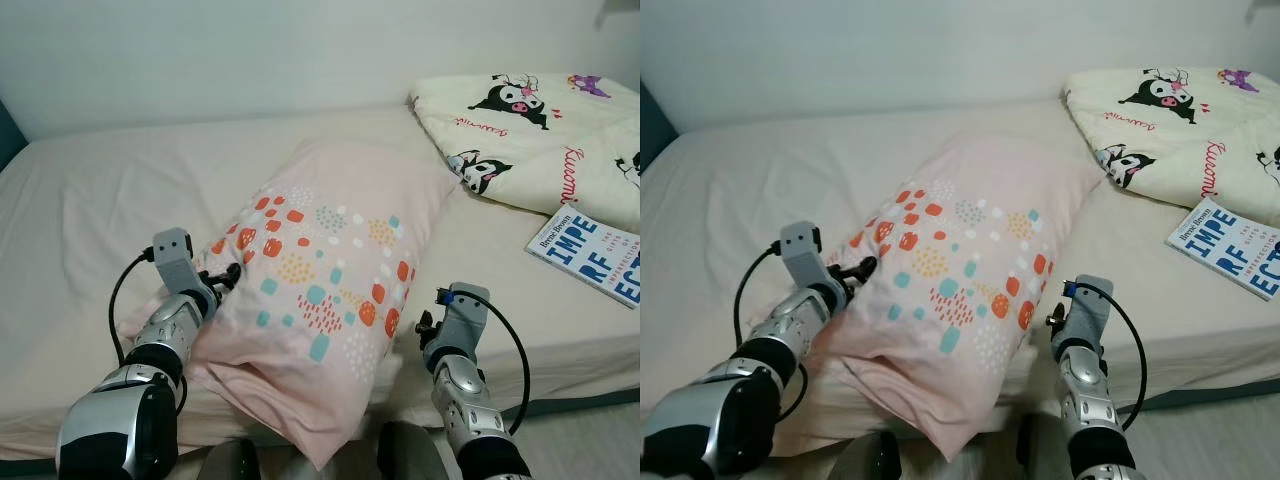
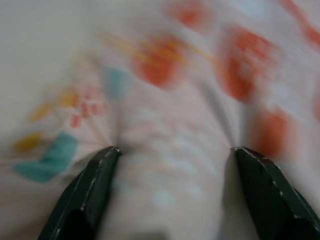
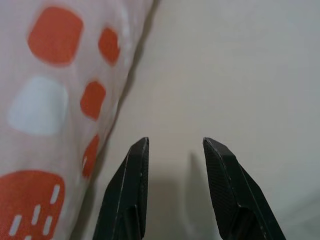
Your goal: Clean up the room
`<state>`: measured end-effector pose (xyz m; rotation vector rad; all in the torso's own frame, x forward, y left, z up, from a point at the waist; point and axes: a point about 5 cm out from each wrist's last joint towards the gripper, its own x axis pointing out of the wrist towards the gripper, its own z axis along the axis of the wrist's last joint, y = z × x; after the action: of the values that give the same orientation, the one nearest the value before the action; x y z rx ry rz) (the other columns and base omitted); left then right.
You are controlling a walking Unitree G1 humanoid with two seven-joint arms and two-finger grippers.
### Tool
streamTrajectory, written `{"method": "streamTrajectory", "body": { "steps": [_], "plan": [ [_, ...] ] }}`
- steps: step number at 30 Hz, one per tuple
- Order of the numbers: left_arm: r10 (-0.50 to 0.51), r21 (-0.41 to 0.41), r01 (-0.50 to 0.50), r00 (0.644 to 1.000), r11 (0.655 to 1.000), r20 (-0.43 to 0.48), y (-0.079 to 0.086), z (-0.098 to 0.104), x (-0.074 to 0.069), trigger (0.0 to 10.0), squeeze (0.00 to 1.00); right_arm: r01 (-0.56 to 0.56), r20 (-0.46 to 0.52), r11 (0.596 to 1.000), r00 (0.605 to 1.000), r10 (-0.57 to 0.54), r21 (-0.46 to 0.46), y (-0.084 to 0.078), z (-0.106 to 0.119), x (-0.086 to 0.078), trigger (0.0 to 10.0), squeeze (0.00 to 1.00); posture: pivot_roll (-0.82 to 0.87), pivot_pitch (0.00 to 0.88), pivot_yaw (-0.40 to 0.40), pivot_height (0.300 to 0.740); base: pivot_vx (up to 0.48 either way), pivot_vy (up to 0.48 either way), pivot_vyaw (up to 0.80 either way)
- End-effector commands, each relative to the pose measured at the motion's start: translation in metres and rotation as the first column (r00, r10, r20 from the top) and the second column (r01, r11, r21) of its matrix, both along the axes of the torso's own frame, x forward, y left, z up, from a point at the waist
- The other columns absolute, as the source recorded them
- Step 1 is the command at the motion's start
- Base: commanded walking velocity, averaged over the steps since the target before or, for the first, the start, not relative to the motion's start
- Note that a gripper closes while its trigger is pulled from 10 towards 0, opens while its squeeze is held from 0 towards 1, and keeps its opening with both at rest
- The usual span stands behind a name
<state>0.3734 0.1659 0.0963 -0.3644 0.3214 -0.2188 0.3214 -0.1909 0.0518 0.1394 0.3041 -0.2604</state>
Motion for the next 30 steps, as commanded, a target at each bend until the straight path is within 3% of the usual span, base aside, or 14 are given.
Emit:
{"method": "streamTrajectory", "body": {
  "steps": [1, 2, 5, 7, 8, 10, 14, 15, 16, 17, 23, 25, 28, 30],
  "plan": [
    [-0.193, 0.019, 0.195, 0.976, 0.981, -0.100, -0.020, -0.023, -0.015, 10.0, 1.00, 0.011, -0.048, 0.999, 0.999, -0.008, 0.054, 0.002, -0.010, -0.003, 10.0, 0.00, -0.04, 0.172, 0.028, 0.583, 0.000, 0.000, 0.00],
    [-0.193, 0.019, 0.195, 0.976, 0.981, -0.100, -0.020, -0.023, -0.015, 10.0, 1.00, 0.011, -0.048, 0.999, 0.999, -0.008, 0.054, 0.002, -0.010, -0.003, 10.0, 0.00, -0.04, 0.172, 0.028, 0.583, 0.000, 0.000, 0.00],
    [-0.322, 0.049, 0.331, 0.936, 0.942, -0.142, -0.028, -0.035, -0.025, 10.0, 1.00, 0.026, -0.048, 0.991, 0.999, -0.020, 0.129, 0.002, -0.011, 0.000, 10.0, 0.00, -0.03, 0.168, 0.030, 0.583, 0.000, 0.000, 0.00],
    [-0.415, -0.007, 0.419, 0.898, 0.908, -0.145, -0.034, -0.040, -0.032, 10.0, 1.00, -0.013, -0.029, 0.977, 0.999, 0.019, 0.212, 0.008, -0.007, 0.008, 10.0, 0.00, -0.02, 0.163, 0.026, 0.583, 0.000, 0.000, 0.00],
    [-0.415, -0.007, 0.419, 0.898, 0.908, -0.145, -0.034, -0.040, -0.032, 10.0, 1.00, -0.013, -0.029, 0.977, 0.999, 0.019, 0.212, 0.008, -0.007, 0.008, 10.0, 0.00, -0.02, 0.163, 0.026, 0.583, 0.000, 0.000, 0.00],
    [-0.495, -0.120, 0.483, 0.861, 0.868, -0.119, -0.040, -0.039, -0.037, 10.0, 1.00, -0.078, -0.005, 0.969, 0.997, 0.081, 0.233, 0.018, -0.001, 0.015, 10.0, 0.00, -0.02, 0.160, 0.021, 0.583, 0.000, 0.000, 0.00],
    [-0.555, -0.157, 0.538, 0.827, 0.828, -0.091, -0.043, -0.040, -0.040, 10.0, 1.00, -0.108, 0.009, 0.967, 0.994, 0.109, 0.230, 0.023, 0.004, 0.019, 10.0, 0.00, -0.01, 0.156, 0.019, 0.583, 0.000, 0.000, 0.00],
    [-0.583, -0.176, 0.564, 0.809, 0.807, -0.081, -0.044, -0.040, -0.043, 10.0, 0.33, -0.116, 0.014, 0.965, 0.993, 0.116, 0.233, 0.025, 0.006, 0.021, 10.0, 0.00, -0.01, 0.150, 0.013, 0.583, 0.000, 0.000, 0.00],
    [-0.593, -0.193, 0.571, 0.801, 0.798, -0.080, -0.043, -0.042, -0.045, 4.6, 0.00, -0.120, 0.018, 0.964, 0.993, 0.119, 0.237, 0.026, 0.008, 0.023, 10.0, 0.00, -0.01, 0.147, 0.010, 0.583, 0.000, 0.000, 0.00],
    [-0.600, -0.213, 0.573, 0.795, 0.791, -0.091, -0.041, -0.044, -0.048, 0.0, 0.00, -0.122, 0.020, 0.962, 0.992, 0.121, 0.243, 0.026, 0.009, 0.025, 10.0, 0.00, 0.00, 0.145, 0.006, 0.583, 0.000, 0.000, 0.00],
    [-0.600, -0.180, 0.575, 0.787, 0.798, -0.142, -0.035, -0.055, -0.056, 0.0, 0.00, -0.124, 0.023, 0.959, 0.992, 0.122, 0.255, 0.027, 0.010, 0.027, 10.0, 0.00, 0.00, 0.133, -0.001, 0.583, 0.000, 0.000, 0.00],
    [-0.549, -0.125, 0.535, 0.818, 0.836, -0.173, -0.028, -0.062, -0.058, 0.0, 0.00, -0.123, 0.023, 0.957, 0.992, 0.121, 0.262, 0.026, 0.009, 0.027, 10.0, 0.00, 0.01, 0.125, -0.005, 0.583, 0.000, 0.000, 0.00],
    [-0.532, -0.123, 0.518, 0.826, 0.847, -0.188, -0.022, -0.063, -0.059, 0.0, 0.00, -0.122, 0.025, 0.956, 0.993, 0.119, 0.268, 0.025, 0.008, 0.027, 10.0, 0.00, 0.01, 0.114, 0.000, 0.583, 0.000, 0.000, 0.00],
    [-0.553, -0.148, 0.533, 0.812, 0.833, -0.187, -0.019, -0.062, -0.061, 0.0, 0.00, -0.120, 0.028, 0.955, 0.993, 0.117, 0.272, 0.024, 0.009, 0.027, 10.0, 0.00, 0.01, 0.110, 0.004, 0.583, 0.000, 0.000, 0.00]
  ]
}}
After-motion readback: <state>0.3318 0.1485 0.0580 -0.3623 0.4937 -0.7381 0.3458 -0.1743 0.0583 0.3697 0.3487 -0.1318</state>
